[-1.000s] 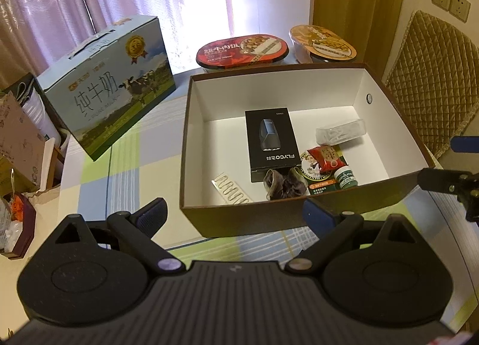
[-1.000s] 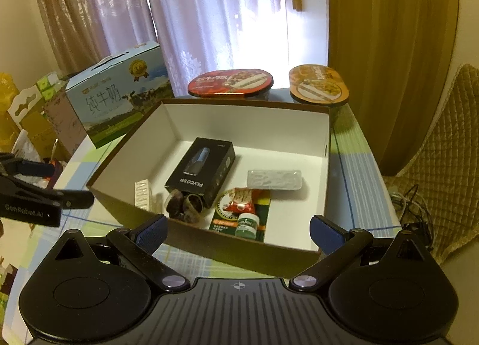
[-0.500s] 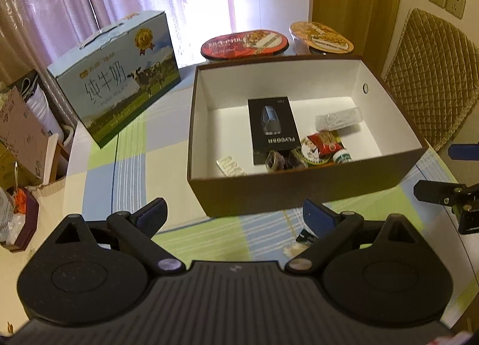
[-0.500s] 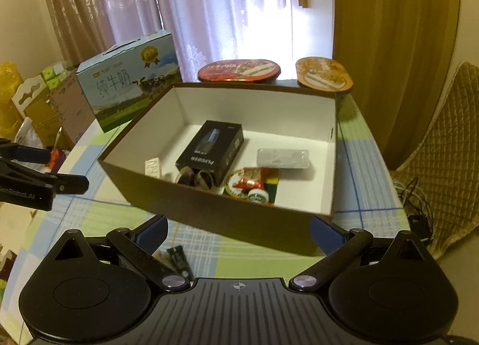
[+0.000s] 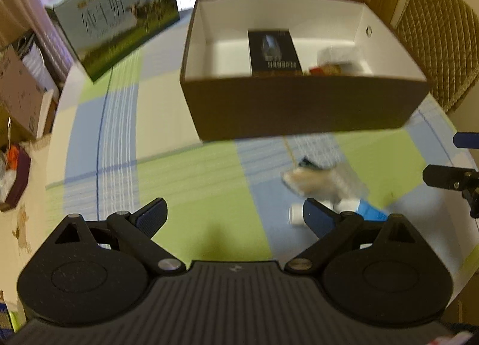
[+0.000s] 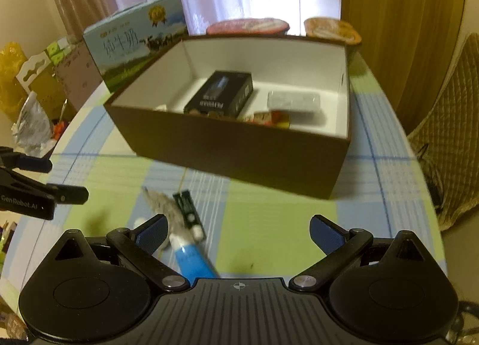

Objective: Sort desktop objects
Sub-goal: 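Withdraw both grippers from the box toward the loose items, then grasp the white pill bottle with the left gripper while the right gripper grasps the blue tube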

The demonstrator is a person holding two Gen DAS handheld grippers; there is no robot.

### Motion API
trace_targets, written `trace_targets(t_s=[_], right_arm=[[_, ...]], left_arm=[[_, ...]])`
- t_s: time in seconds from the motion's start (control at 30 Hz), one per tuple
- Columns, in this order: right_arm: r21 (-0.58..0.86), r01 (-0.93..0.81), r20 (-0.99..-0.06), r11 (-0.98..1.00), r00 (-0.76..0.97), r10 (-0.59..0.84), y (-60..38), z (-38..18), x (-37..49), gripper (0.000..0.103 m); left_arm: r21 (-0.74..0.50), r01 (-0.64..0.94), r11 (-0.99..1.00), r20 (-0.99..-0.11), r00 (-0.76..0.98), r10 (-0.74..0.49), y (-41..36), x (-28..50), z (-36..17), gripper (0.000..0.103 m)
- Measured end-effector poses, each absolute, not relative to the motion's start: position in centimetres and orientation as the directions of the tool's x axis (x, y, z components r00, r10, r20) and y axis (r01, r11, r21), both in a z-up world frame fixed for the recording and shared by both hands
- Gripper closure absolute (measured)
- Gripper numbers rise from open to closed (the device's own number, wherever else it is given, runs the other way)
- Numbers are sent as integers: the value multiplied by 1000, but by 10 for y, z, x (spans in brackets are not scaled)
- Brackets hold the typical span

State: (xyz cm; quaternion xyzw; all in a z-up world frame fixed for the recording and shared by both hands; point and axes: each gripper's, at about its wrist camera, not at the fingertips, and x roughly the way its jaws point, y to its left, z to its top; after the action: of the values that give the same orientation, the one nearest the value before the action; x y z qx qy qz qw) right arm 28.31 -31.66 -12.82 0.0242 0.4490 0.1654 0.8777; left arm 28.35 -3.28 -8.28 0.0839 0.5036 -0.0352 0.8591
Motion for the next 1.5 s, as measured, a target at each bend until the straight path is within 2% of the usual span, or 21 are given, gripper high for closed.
trace_targets(t_s=[0.67, 0.77, 1.03, 1.17, 1.5], right_arm=[[186, -379, -829, 906, 435, 352, -292, -182, 265, 6], [188, -419, -826, 888, 421, 374, -286, -190, 264, 20], [176, -469, -833, 865, 398, 385, -279, -208, 262, 39], [153, -502, -839, 851, 389, 381, -276, -216, 260, 64], [140, -529, -853, 837, 365, 374, -300, -217, 242, 66]], left_arm=[[71, 147, 987, -913, 408, 5, -41, 270, -134, 7], [69, 144, 987, -916, 402, 6, -39, 270, -139, 7], [60, 130, 990, -921, 388, 4, -36, 271, -146, 7], [53, 132, 990, -924, 381, -1, -37, 271, -149, 7], [-3, 164, 986, -919, 390, -68, -47, 274, -156, 8]])
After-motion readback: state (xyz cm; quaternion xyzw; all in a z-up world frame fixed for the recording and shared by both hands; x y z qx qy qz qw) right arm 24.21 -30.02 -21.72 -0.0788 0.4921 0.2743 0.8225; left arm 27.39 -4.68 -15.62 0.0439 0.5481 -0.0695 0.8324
